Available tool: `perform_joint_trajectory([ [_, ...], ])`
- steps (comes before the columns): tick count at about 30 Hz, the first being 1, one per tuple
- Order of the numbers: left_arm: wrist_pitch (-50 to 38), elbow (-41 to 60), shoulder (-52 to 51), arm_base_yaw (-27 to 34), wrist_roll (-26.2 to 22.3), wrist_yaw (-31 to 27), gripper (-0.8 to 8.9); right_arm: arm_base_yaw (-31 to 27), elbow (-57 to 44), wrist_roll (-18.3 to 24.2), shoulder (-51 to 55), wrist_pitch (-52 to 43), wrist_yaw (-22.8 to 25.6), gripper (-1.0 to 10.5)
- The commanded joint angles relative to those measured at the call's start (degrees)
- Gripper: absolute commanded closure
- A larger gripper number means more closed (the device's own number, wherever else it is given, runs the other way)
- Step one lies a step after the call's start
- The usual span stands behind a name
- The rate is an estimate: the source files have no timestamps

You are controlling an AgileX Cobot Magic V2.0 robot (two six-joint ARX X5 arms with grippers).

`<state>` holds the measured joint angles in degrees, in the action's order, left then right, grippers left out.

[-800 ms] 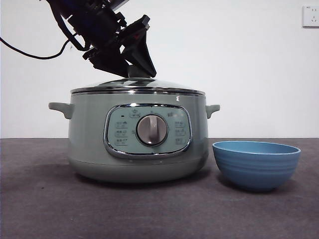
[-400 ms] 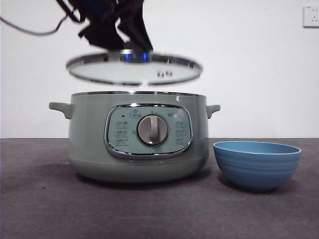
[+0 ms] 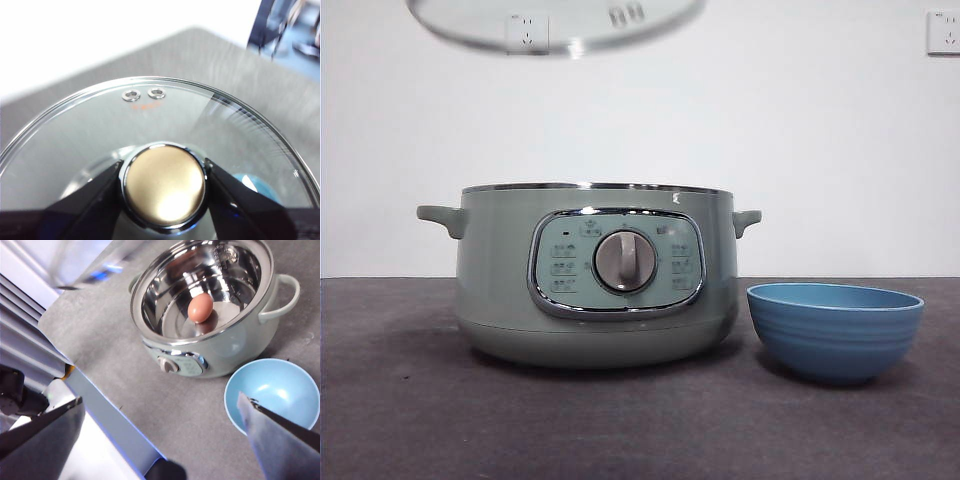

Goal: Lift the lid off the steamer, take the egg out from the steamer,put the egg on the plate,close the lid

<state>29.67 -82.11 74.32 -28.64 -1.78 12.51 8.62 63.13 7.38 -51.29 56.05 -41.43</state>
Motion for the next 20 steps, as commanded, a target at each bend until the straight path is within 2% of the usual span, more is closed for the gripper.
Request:
perform_joint_trajectory([
  [1,0.4,-1.3,-6.6,0.1,0.7,-1.8,8.22,0.2,0.0,-2.7,-1.2,-2.6,0.0,4.1],
  [6,7.6,-1.3,-15.8,0.1,0.7,-3.2,8.22,1.5,0.0,-5.7,-4.6,-8.1,0.2,4.1],
  [14,18.7,-1.3,-28.0,0.1,1.2,-9.0,8.22,10.2,0.1,-10.3,-12.6,-18.0,9.7,4.1],
  [20,25.0,-1.3,-34.9,0.1,3.2,-9.9,8.22,18.9,2.4,-11.0,-21.0,-22.1,19.2,4.1],
])
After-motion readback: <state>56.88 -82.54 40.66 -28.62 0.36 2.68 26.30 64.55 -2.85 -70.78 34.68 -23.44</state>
